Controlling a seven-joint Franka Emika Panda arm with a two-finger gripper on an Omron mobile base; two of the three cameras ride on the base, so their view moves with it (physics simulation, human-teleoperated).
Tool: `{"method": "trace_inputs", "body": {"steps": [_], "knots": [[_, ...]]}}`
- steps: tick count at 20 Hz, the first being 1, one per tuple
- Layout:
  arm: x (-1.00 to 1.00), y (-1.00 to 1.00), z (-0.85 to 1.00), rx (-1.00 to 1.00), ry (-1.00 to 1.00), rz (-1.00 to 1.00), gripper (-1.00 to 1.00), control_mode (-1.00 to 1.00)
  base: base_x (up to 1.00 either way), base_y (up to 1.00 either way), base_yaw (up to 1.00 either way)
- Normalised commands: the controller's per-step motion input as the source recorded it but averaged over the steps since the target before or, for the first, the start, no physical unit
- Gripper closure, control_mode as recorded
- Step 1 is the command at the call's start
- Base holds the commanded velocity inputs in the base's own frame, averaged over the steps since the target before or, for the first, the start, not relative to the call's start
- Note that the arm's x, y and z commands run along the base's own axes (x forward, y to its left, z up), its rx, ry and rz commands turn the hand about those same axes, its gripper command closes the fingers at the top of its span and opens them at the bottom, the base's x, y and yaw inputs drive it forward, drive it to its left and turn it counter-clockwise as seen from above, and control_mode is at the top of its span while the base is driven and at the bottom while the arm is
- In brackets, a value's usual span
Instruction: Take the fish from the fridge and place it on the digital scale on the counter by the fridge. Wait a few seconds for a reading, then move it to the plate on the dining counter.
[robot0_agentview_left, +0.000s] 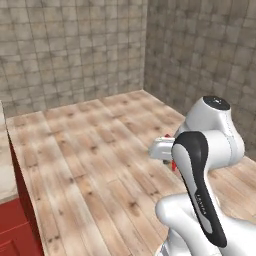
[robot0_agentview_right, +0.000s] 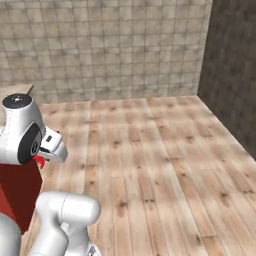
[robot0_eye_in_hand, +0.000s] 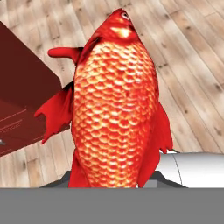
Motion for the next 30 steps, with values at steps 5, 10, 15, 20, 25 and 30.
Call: {"method": "trace_inputs", "body": {"steps": [5,10,15,20,25,30], "knots": [[0.00,0.00,0.00,0.00,0.00,0.00,1.00,1.00,1.00,-0.51,0.30],[0.00,0.00,0.00,0.00,0.00,0.00,1.00,1.00,1.00,-0.56,0.34],[0.00,0.00,0.00,0.00,0.00,0.00,1.00,1.00,1.00,-0.63,0.40],[0.00,0.00,0.00,0.00,0.00,0.00,1.00,1.00,1.00,-0.66,0.45],[0.00,0.00,0.00,0.00,0.00,0.00,1.00,1.00,1.00,-0.66,0.45],[0.00,0.00,0.00,0.00,0.00,0.00,1.00,1.00,1.00,-0.69,0.46]]}}
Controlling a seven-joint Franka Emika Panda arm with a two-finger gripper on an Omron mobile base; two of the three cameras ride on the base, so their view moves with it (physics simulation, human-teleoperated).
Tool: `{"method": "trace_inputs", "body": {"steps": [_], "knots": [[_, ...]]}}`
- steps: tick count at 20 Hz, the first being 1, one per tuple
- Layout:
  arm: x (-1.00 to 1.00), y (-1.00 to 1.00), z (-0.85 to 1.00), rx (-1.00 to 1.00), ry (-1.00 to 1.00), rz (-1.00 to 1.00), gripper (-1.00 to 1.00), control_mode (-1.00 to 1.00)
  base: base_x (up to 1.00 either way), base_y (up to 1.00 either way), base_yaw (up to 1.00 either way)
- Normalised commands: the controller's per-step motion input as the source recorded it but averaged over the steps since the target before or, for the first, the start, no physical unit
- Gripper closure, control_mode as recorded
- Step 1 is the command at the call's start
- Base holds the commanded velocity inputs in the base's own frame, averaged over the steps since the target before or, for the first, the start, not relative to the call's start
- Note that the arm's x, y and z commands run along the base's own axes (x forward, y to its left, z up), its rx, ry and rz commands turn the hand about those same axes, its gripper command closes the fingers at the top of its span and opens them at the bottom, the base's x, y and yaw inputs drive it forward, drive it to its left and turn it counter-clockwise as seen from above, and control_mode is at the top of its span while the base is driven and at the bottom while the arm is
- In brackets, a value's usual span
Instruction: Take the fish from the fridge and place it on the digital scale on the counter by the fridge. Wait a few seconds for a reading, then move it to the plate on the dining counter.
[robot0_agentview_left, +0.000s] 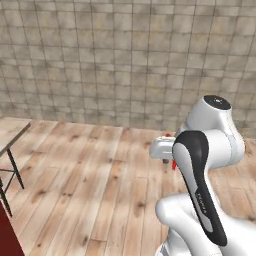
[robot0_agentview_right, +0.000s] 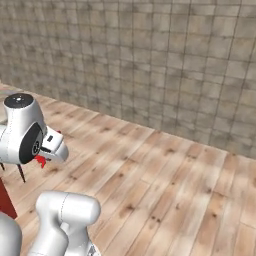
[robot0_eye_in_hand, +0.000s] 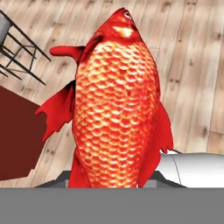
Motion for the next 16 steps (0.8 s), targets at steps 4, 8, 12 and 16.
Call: {"method": "trace_inputs", "body": {"steps": [4,8,12,16], "knots": [[0.00,0.00,0.00,0.00,0.00,0.00,1.00,1.00,1.00,-0.68,0.47],[0.00,0.00,0.00,0.00,0.00,0.00,1.00,1.00,1.00,-0.69,0.47],[0.00,0.00,0.00,0.00,0.00,0.00,1.00,1.00,1.00,-0.70,0.47],[0.00,0.00,0.00,0.00,0.00,0.00,1.00,1.00,1.00,-0.74,0.47]]}}
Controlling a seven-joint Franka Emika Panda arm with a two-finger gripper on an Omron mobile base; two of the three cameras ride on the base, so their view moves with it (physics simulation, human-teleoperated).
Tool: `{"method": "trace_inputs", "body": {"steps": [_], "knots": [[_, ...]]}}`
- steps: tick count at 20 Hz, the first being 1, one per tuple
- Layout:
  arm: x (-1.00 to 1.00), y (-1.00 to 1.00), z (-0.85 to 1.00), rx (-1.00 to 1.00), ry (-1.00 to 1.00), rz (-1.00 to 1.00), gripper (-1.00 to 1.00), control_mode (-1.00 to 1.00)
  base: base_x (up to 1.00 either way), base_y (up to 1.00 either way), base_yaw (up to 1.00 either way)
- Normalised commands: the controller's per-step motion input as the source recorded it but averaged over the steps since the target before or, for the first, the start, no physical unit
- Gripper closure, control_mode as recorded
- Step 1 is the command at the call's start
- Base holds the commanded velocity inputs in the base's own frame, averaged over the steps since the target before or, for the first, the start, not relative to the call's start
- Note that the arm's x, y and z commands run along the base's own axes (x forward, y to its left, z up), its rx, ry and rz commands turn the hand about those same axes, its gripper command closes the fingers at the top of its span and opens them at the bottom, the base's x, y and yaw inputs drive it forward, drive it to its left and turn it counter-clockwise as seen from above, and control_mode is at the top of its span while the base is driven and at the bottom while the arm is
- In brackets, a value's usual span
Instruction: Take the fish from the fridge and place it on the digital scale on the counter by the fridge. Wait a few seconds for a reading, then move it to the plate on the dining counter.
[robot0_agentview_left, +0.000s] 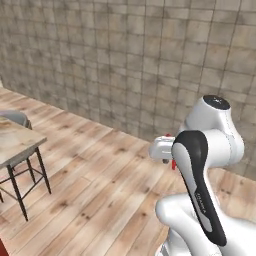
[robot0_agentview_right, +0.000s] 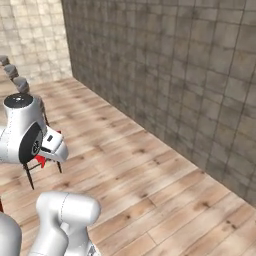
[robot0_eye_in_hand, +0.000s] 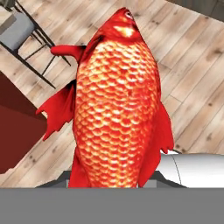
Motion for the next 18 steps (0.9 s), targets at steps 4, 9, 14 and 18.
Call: {"method": "trace_inputs", "body": {"steps": [4,9,14,18], "knots": [[0.00,0.00,0.00,0.00,0.00,0.00,1.00,1.00,0.97,-0.76,0.47],[0.00,0.00,0.00,0.00,0.00,0.00,1.00,1.00,0.94,-0.76,0.47],[0.00,0.00,0.00,0.00,0.00,0.00,1.00,1.00,0.93,-0.71,0.49],[0.00,0.00,0.00,0.00,0.00,0.00,1.00,1.00,0.91,-0.71,0.50]]}}
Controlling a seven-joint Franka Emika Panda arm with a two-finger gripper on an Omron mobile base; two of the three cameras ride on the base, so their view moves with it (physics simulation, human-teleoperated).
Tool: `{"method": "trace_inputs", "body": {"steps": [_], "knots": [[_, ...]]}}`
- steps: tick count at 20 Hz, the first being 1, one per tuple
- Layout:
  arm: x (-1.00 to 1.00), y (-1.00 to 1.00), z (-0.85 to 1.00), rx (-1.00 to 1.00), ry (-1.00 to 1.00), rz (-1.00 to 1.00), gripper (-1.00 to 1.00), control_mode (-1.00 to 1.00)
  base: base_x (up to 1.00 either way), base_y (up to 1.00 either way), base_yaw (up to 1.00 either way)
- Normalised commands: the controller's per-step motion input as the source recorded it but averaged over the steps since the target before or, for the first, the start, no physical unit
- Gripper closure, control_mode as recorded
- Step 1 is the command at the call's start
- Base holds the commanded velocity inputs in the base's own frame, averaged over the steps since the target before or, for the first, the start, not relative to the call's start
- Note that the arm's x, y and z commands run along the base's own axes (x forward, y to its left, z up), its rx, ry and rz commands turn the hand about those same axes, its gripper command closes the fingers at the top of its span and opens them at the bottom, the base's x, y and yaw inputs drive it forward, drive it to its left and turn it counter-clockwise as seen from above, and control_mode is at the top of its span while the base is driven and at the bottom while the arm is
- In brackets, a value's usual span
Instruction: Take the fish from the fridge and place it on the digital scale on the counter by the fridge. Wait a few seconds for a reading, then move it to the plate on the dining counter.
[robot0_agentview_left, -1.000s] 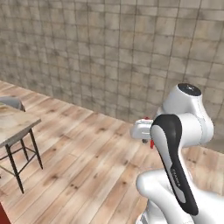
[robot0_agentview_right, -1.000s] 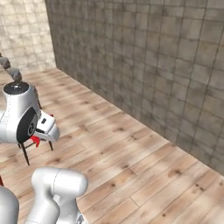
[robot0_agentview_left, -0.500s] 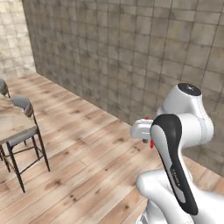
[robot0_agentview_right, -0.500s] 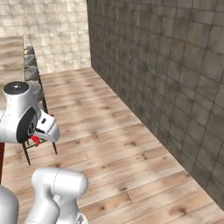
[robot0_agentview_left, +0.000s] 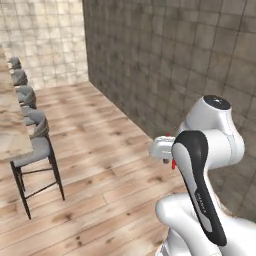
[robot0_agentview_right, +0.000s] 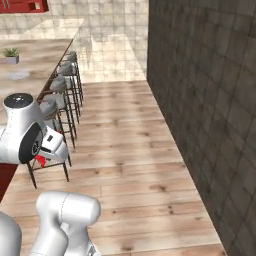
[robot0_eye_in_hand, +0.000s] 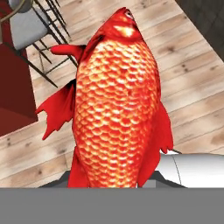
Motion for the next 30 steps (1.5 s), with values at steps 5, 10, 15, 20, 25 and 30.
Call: {"method": "trace_inputs", "body": {"steps": [5,10,15,20,25,30], "knots": [[0.00,0.00,0.00,0.00,0.00,0.00,1.00,1.00,0.92,-0.72,0.50],[0.00,0.00,0.00,0.00,0.00,0.00,1.00,1.00,0.95,-0.74,0.48],[0.00,0.00,0.00,0.00,0.00,0.00,1.00,1.00,0.99,-0.74,0.46],[0.00,0.00,0.00,0.00,0.00,0.00,1.00,1.00,1.00,-0.74,0.46],[0.00,0.00,0.00,0.00,0.00,0.00,1.00,1.00,1.00,-0.73,0.45],[0.00,0.00,0.00,0.00,0.00,0.00,1.00,1.00,0.98,-0.73,0.46]]}}
